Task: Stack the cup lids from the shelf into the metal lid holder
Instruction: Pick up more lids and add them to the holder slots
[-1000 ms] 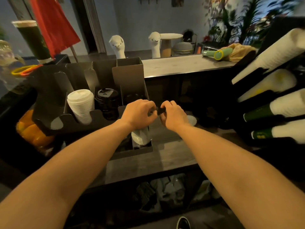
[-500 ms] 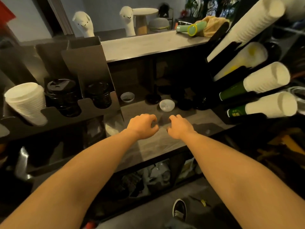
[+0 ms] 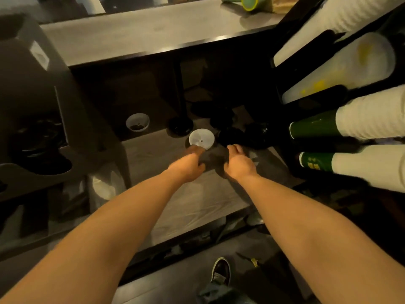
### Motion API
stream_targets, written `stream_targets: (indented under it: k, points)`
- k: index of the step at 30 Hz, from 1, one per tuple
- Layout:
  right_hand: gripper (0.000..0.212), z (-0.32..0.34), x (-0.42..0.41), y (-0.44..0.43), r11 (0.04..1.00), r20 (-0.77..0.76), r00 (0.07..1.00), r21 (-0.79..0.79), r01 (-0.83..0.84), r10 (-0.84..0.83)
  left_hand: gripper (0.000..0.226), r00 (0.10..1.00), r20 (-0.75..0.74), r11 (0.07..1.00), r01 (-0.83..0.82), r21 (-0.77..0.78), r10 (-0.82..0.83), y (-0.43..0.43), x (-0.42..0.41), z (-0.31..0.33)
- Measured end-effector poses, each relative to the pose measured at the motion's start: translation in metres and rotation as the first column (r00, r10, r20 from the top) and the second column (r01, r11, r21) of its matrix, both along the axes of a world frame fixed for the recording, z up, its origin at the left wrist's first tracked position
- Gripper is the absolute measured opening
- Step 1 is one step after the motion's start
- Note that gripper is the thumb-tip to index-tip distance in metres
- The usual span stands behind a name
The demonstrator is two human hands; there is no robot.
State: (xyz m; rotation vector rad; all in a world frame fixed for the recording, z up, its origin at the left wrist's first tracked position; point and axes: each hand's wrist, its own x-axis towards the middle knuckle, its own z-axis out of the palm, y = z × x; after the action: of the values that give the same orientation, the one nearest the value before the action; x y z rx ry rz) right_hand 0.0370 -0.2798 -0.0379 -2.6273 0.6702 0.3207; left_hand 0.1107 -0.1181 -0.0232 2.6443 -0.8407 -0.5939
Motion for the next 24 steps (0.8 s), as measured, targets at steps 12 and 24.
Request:
stream_targets:
  k: [12,24]
  points:
    - [0.046,-0.04,0.044,-0.035,0.997,0.069,0.998,0.077,-0.005,0.0,0.036,0.975,0.075,0.978,-0.206,-0.04,0.209,-0.048,0.027,-0.05]
    - [0.028,-0.045,0.045,-0.045,0.997,0.105,0.993,0.064,-0.054,0.047,0.032,0.944,0.074,0.942,-0.328,0.066,0.323,-0.052,0.027,-0.053]
